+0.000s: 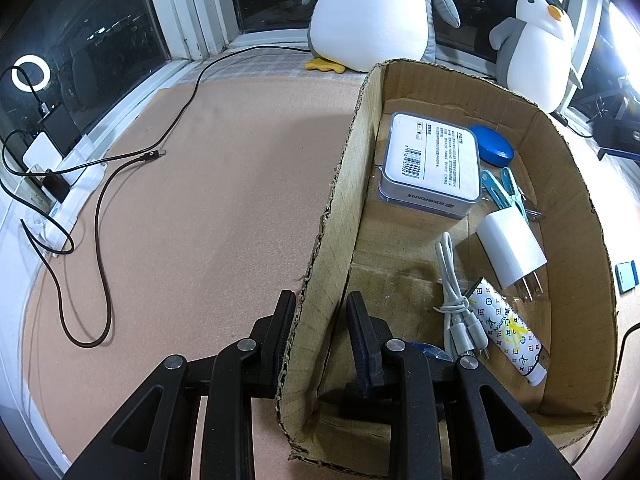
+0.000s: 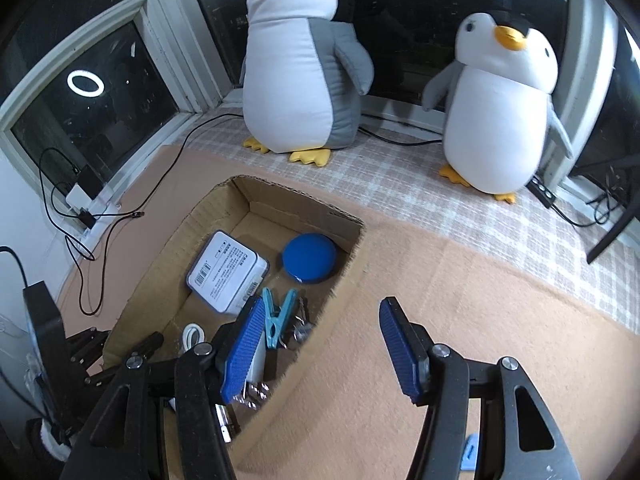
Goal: Organize rigid objects
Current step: 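Carry the keys into the box and open the right tool, then move the right tool to the blue phone stand and close on it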
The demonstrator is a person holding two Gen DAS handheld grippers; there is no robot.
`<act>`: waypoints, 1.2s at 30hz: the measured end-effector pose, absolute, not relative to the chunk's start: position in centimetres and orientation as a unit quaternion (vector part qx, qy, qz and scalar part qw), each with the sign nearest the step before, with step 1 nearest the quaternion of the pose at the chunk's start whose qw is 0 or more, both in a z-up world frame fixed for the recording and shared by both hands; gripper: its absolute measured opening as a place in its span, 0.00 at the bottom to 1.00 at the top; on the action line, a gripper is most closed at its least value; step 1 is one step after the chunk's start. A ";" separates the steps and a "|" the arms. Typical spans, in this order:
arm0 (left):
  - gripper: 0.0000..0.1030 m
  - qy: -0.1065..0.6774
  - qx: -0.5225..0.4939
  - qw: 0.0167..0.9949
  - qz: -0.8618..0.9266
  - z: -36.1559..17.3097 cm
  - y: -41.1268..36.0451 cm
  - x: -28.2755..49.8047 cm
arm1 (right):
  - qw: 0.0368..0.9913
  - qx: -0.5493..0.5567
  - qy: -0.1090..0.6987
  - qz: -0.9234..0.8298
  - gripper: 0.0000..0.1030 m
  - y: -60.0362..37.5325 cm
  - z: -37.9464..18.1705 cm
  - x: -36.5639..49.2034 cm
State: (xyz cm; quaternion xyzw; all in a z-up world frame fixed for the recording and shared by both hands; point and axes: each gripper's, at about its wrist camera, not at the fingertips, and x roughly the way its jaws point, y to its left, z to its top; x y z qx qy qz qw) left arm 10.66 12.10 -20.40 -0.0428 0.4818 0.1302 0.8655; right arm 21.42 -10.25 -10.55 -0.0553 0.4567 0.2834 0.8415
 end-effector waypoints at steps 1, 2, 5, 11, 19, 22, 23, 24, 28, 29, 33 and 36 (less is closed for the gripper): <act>0.27 0.482 -0.043 0.866 0.130 -20.4 12.1 10.7 | 0.843 -0.053 0.456 0.280 0.54 -11.0 -10.4 21.2; 0.27 0.482 -0.043 0.866 0.130 -20.4 12.1 10.7 | 0.844 -0.050 0.457 0.277 0.54 -11.6 -10.3 21.0; 0.27 0.482 -0.043 0.866 0.131 -20.4 12.1 10.7 | 0.847 -0.035 0.462 0.262 0.54 -14.1 -10.2 20.5; 0.27 0.482 -0.043 0.866 0.130 -20.4 12.1 10.7 | 0.852 -0.002 0.475 0.221 0.54 -19.7 -10.3 19.7; 0.27 0.482 -0.042 0.866 0.130 -20.4 12.1 10.7 | 0.846 0.025 0.505 0.170 0.54 -24.7 -12.6 19.0; 0.27 0.482 -0.041 0.866 0.131 -20.4 12.1 10.7 | 0.836 0.046 0.524 0.156 0.61 -25.9 -13.9 19.2; 0.27 0.482 -0.040 0.865 0.130 -20.4 12.0 10.7 | 0.830 0.059 0.533 0.152 0.61 -26.4 -14.4 19.2; 0.27 0.482 -0.039 0.865 0.130 -20.3 12.0 10.7 | 0.824 0.077 0.541 0.151 0.61 -26.9 -14.8 19.1; 0.27 0.482 -0.040 0.866 0.131 -20.3 12.1 10.7 | 0.800 0.129 0.566 0.148 0.61 -28.1 -16.6 18.7; 0.27 0.482 -0.039 0.866 0.130 -20.3 12.0 10.7 | 0.795 0.139 0.572 0.148 0.61 -28.3 -17.1 18.6; 0.27 0.482 -0.039 0.866 0.130 -20.3 12.0 10.7 | 0.781 0.178 0.585 0.128 0.61 -29.2 -19.0 18.8; 0.27 0.482 -0.039 0.866 0.129 -20.3 12.0 10.7 | 0.774 0.213 0.586 0.114 0.61 -30.2 -19.6 19.2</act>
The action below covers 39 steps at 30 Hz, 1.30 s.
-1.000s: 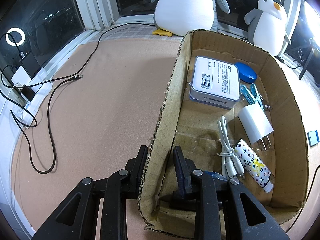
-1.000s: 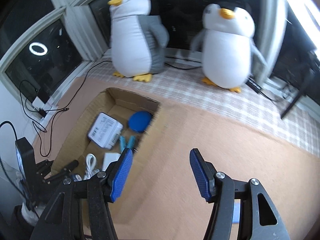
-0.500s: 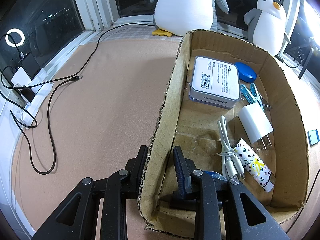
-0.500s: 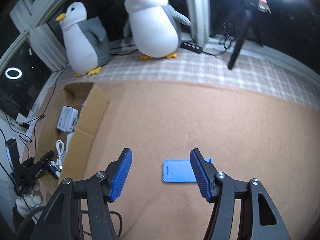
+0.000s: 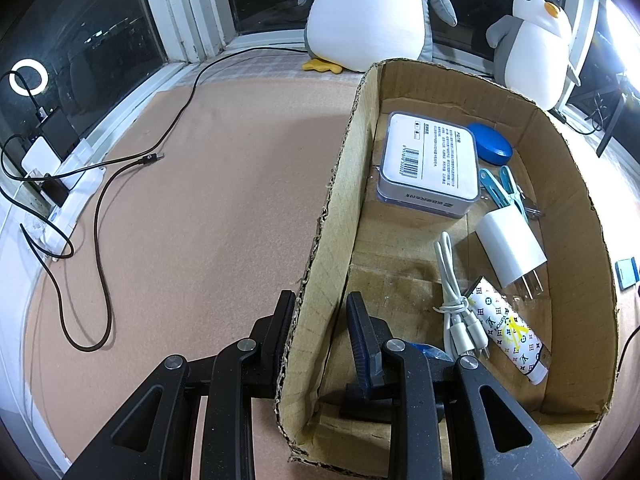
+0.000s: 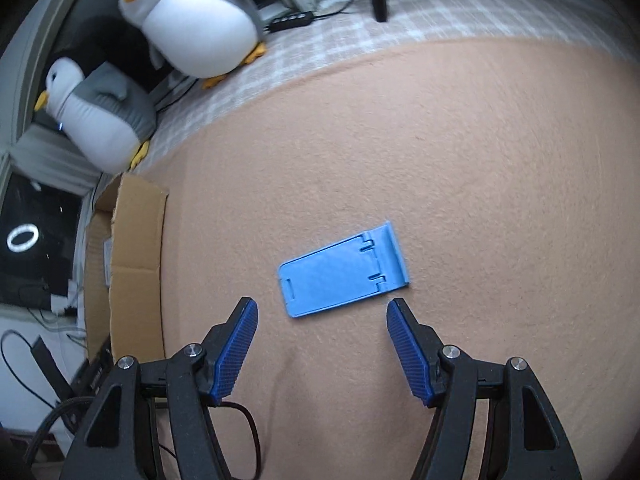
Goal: Organize rigid objects
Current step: 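Move the right tool to the blue phone stand and close on it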
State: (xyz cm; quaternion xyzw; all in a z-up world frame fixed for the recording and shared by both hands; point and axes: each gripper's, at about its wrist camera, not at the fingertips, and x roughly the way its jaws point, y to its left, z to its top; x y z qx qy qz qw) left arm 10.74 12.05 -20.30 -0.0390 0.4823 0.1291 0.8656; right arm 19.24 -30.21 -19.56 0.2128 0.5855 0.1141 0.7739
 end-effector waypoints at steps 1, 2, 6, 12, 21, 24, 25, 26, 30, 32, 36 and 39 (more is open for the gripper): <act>0.27 0.482 -0.039 0.866 0.129 -20.3 12.1 10.7 | 0.773 0.220 0.585 0.110 0.61 -30.5 -19.6 19.4; 0.27 0.482 -0.039 0.866 0.129 -20.3 12.1 10.7 | 0.772 0.226 0.584 0.107 0.61 -30.7 -19.7 19.5; 0.27 0.482 -0.039 0.866 0.130 -20.3 12.0 10.7 | 0.767 0.241 0.586 0.101 0.61 -31.2 -20.0 20.3; 0.27 0.482 -0.040 0.866 0.130 -20.3 12.0 10.7 | 0.770 0.220 0.590 0.103 0.61 -29.8 -19.7 22.1; 0.27 0.481 -0.047 0.866 0.126 -20.2 12.1 11.1 | 0.794 0.105 0.589 0.106 0.63 -24.4 -19.2 23.9; 0.27 0.480 -0.049 0.867 0.125 -20.2 12.2 11.0 | 0.804 0.066 0.581 0.109 0.57 -22.5 -19.2 23.4; 0.27 0.480 -0.050 0.867 0.124 -20.3 12.3 10.9 | 0.808 0.049 0.578 0.107 0.56 -22.1 -19.3 23.2; 0.27 0.480 -0.051 0.867 0.124 -20.3 12.4 11.0 | 0.812 0.031 0.574 0.105 0.55 -21.6 -19.4 22.9; 0.27 0.479 -0.053 0.868 0.123 -20.3 12.5 10.8 | 0.824 -0.032 0.557 0.095 0.43 -20.5 -19.7 21.5; 0.27 0.478 -0.053 0.868 0.123 -20.4 12.5 10.8 | 0.828 -0.037 0.552 0.092 0.37 -20.8 -19.8 21.2; 0.27 0.478 -0.053 0.868 0.123 -20.4 12.5 10.8 | 0.826 -0.024 0.555 0.098 0.34 -21.6 -19.7 21.4; 0.27 0.479 -0.053 0.868 0.123 -20.4 12.5 10.8 | 0.825 -0.022 0.555 0.102 0.33 -21.6 -19.7 21.3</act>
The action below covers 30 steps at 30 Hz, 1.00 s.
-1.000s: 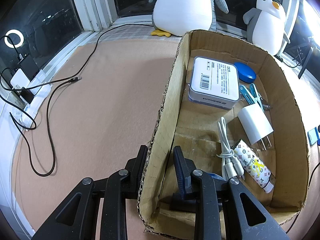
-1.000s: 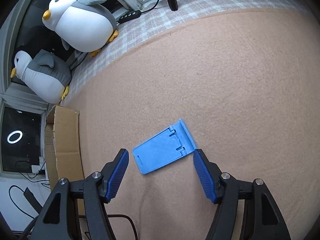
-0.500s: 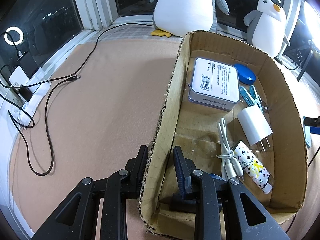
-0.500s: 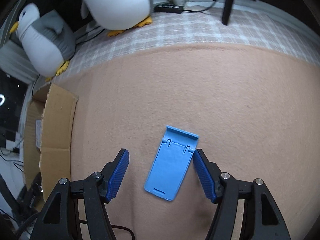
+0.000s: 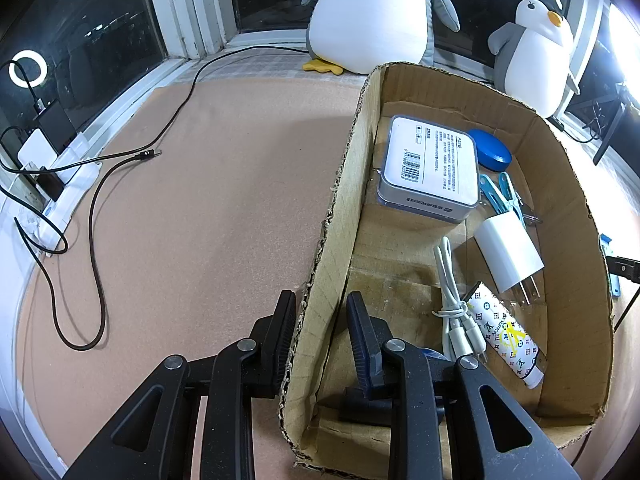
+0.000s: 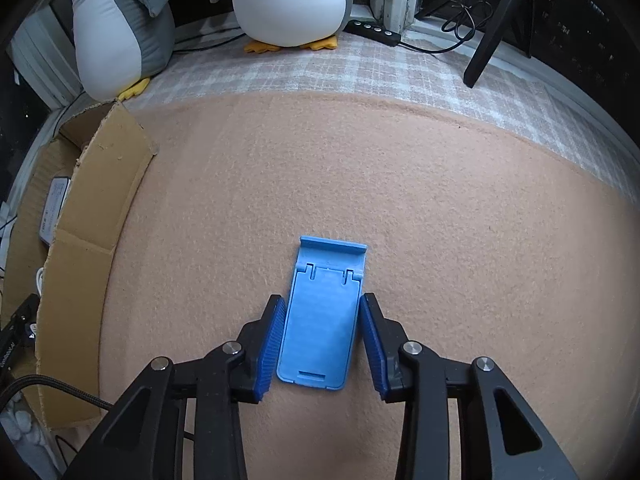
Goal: Organize rigid objects
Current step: 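Move the right tool to the blue phone stand and close on it, then carry the blue phone stand into the box and open the right tool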
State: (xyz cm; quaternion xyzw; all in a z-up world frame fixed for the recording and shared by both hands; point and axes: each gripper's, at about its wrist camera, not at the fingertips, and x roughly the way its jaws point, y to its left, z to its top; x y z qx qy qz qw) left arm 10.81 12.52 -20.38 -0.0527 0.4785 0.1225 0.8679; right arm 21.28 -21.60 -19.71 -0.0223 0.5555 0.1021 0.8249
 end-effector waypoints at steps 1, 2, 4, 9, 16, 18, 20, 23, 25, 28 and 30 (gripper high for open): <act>0.27 0.478 -0.053 0.868 0.123 -20.4 12.5 10.8 | 0.825 -0.019 0.556 0.103 0.33 -21.6 -19.7 21.2; 0.27 0.478 -0.054 0.868 0.123 -20.4 12.5 10.8 | 0.825 -0.015 0.555 0.105 0.33 -21.8 -19.6 21.1; 0.27 0.473 -0.053 0.870 0.125 -20.4 12.5 10.8 | 0.825 -0.006 0.555 0.107 0.33 -22.0 -19.6 21.0; 0.27 0.474 -0.051 0.870 0.125 -20.4 12.5 10.8 | 0.828 0.001 0.550 0.111 0.33 -22.1 -19.3 20.4; 0.27 0.474 -0.049 0.870 0.126 -20.4 12.4 10.7 | 0.840 0.006 0.528 0.128 0.33 -21.4 -17.0 19.7; 0.27 0.474 -0.049 0.870 0.127 -20.4 12.4 10.7 | 0.845 0.002 0.517 0.136 0.33 -20.8 -15.8 19.4; 0.27 0.473 -0.049 0.870 0.127 -20.4 12.4 10.7 | 0.850 -0.001 0.507 0.144 0.33 -20.1 -14.8 19.1; 0.27 0.473 -0.048 0.870 0.127 -20.4 12.4 10.7 | 0.856 -0.006 0.490 0.165 0.33 -18.7 -13.0 18.6; 0.27 0.473 -0.048 0.870 0.127 -20.4 12.4 10.7 | 0.858 -0.011 0.480 0.182 0.33 -17.7 -12.0 18.1; 0.27 0.473 -0.048 0.870 0.128 -20.4 12.4 10.7 | 0.859 -0.020 0.468 0.205 0.33 -15.8 -10.7 17.5; 0.27 0.473 -0.048 0.871 0.128 -20.4 12.4 10.7 | 0.857 -0.024 0.462 0.225 0.33 -14.3 -9.9 17.1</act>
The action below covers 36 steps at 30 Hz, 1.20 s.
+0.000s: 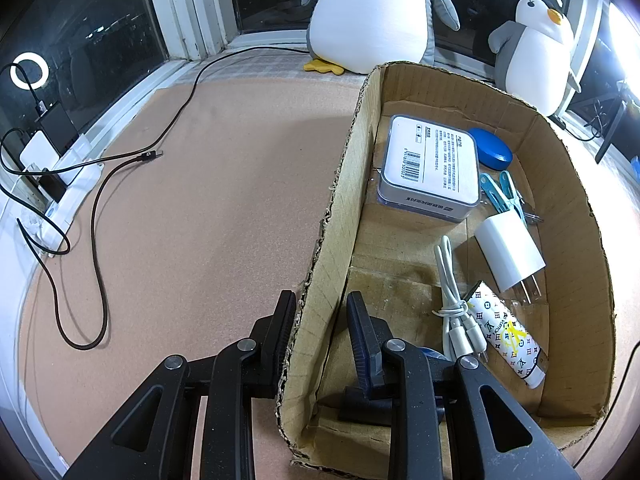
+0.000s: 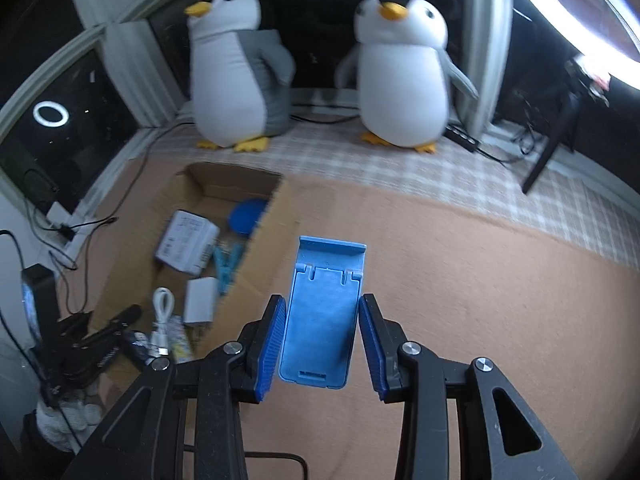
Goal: Organize rigid objects
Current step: 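Carry the blue phone stand into the box and open the right tool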
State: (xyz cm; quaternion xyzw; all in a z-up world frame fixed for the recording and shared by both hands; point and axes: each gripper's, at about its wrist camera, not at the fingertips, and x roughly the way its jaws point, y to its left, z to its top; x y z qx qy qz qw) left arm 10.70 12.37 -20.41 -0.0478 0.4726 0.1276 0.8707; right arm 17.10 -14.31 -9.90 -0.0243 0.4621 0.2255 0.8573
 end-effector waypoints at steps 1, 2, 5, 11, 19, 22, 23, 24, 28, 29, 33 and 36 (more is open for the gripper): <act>0.27 0.473 -0.048 0.871 0.128 -20.4 12.4 10.7 | 0.856 -0.027 0.460 0.233 0.33 -13.7 -9.7 17.0; 0.27 0.472 -0.048 0.871 0.128 -20.4 12.4 10.7 | 0.855 -0.030 0.457 0.241 0.33 -13.0 -9.4 16.8; 0.27 0.472 -0.048 0.871 0.128 -20.4 12.4 10.7 | 0.850 -0.038 0.455 0.264 0.33 -11.0 -9.1 16.4; 0.27 0.471 -0.049 0.872 0.128 -20.4 12.4 10.7 | 0.837 -0.057 0.457 0.294 0.33 -7.3 -9.4 15.8; 0.27 0.470 -0.048 0.872 0.128 -20.4 12.4 10.7 | 0.821 -0.068 0.472 0.314 0.33 -4.2 -10.9 15.5; 0.27 0.470 -0.048 0.872 0.128 -20.4 12.4 10.7 | 0.818 -0.073 0.476 0.316 0.33 -3.5 -11.6 15.6; 0.27 0.470 -0.048 0.872 0.128 -20.4 12.4 10.7 | 0.817 -0.073 0.478 0.316 0.33 -3.2 -11.8 15.6; 0.27 0.470 -0.048 0.872 0.128 -20.4 12.4 10.7 | 0.816 -0.073 0.479 0.315 0.33 -3.1 -12.0 15.7; 0.27 0.470 -0.048 0.872 0.128 -20.4 12.4 10.7 | 0.809 -0.072 0.490 0.318 0.33 -2.6 -13.0 16.0; 0.27 0.470 -0.048 0.872 0.128 -20.4 12.4 10.7 | 0.808 -0.073 0.491 0.319 0.33 -2.5 -13.1 16.1; 0.27 0.470 -0.048 0.872 0.128 -20.4 12.4 10.6 | 0.802 -0.073 0.497 0.323 0.34 -2.2 -13.7 16.1; 0.27 0.470 -0.048 0.872 0.128 -20.4 12.4 10.6 | 0.801 -0.075 0.497 0.324 0.34 -2.1 -13.8 16.0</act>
